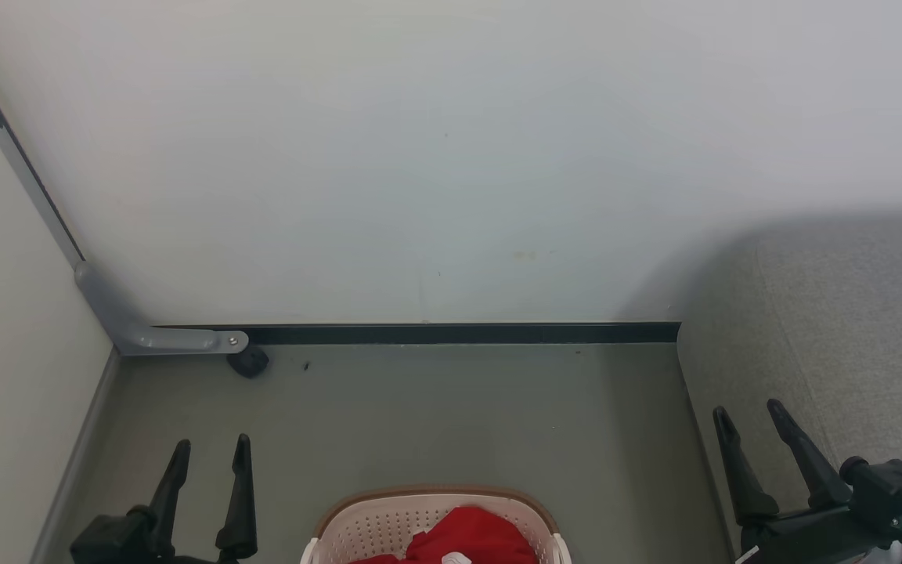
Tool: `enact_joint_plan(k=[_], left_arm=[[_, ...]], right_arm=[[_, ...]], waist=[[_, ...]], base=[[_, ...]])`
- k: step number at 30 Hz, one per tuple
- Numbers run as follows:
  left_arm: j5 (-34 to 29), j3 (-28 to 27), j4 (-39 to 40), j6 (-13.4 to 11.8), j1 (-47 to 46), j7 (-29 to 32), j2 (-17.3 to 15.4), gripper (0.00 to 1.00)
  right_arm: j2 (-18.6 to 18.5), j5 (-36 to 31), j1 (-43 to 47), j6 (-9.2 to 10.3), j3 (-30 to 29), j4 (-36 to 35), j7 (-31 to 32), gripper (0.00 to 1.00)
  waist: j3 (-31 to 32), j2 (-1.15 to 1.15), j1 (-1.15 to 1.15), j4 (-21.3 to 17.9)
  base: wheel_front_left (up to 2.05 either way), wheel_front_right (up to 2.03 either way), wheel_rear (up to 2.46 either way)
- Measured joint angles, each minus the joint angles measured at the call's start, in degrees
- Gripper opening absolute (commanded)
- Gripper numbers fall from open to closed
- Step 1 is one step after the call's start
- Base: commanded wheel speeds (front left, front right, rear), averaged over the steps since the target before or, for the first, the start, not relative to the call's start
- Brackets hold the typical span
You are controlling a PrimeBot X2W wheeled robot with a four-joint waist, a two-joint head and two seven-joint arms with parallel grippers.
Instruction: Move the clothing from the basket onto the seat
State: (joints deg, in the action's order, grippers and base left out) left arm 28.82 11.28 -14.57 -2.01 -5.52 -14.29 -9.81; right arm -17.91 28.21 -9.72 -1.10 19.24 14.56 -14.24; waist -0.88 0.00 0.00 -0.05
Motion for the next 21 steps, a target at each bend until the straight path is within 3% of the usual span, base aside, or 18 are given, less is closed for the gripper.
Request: enact_joint_plan(k=[21], left_arm=[[-0.7,-0.3,0.7,1.1,-1.5,0.0,1.4,1.0]], right_arm=[[2.2,-0.5,0.0,-1.48,-0.8,-1.5,0.0,1.0]], waist=[[-5.3,0.0,0.0,-1.4]], base=[[0.0,0.0,0.0]])
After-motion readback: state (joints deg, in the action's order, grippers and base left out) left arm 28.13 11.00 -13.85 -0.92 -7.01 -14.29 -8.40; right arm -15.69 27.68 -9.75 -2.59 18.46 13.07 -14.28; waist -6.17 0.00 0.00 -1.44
